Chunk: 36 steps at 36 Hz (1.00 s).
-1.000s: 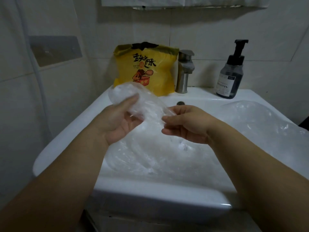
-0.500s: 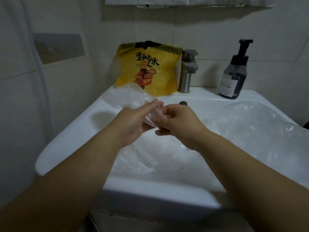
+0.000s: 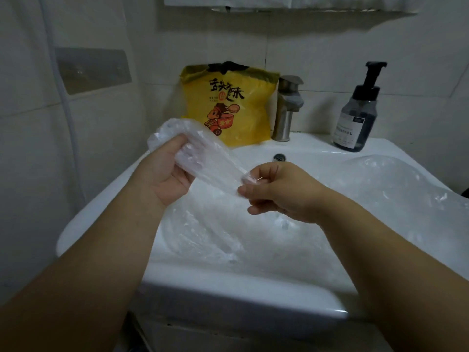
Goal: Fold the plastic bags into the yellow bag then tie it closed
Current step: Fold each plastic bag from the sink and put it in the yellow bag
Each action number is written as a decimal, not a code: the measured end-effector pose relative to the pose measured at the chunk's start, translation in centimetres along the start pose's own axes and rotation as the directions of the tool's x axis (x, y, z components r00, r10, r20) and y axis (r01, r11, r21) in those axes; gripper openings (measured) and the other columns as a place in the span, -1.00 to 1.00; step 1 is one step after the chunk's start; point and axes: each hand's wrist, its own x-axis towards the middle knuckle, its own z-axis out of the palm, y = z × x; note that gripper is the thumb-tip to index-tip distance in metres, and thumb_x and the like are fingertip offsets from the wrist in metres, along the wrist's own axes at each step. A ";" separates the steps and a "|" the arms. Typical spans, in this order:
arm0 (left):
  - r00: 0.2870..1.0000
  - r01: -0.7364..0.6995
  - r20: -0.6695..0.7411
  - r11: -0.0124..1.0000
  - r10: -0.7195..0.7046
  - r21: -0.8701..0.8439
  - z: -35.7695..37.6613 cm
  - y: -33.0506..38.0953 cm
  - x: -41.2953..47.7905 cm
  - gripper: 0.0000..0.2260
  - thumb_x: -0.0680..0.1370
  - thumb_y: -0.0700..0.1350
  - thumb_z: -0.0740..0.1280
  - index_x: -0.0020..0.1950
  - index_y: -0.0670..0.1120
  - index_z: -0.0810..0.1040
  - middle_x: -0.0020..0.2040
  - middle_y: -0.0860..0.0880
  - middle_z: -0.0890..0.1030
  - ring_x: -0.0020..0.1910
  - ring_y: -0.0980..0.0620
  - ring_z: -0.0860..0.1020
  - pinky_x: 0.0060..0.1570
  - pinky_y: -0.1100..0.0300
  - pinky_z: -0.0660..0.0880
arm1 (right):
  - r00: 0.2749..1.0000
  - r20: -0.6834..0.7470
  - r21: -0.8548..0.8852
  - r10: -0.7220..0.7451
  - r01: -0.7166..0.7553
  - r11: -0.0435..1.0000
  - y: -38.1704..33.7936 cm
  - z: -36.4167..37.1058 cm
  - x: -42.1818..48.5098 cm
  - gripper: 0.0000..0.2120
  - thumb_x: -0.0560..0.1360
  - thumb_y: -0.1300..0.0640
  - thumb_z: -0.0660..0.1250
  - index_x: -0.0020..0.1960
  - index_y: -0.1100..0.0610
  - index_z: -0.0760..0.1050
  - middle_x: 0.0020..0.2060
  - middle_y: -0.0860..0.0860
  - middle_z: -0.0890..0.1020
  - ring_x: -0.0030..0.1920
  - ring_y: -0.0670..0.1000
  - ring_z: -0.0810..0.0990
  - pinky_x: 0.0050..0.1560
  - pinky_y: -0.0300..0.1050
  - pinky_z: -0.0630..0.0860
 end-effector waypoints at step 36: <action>0.934 -0.109 0.343 0.839 -0.096 0.534 1.3 -2.2 -1.7 -0.63 0.50 -0.46 0.24 0.25 -0.22 0.55 0.07 -0.23 0.66 0.02 -0.11 0.66 0.03 0.18 0.58 | 0.931 -0.345 -0.232 -0.122 0.041 0.972 0.9 0.6 1.2 -0.31 0.34 -0.06 0.51 0.33 0.08 0.26 0.07 0.06 0.52 -0.05 -0.01 0.55 -0.15 -0.19 0.52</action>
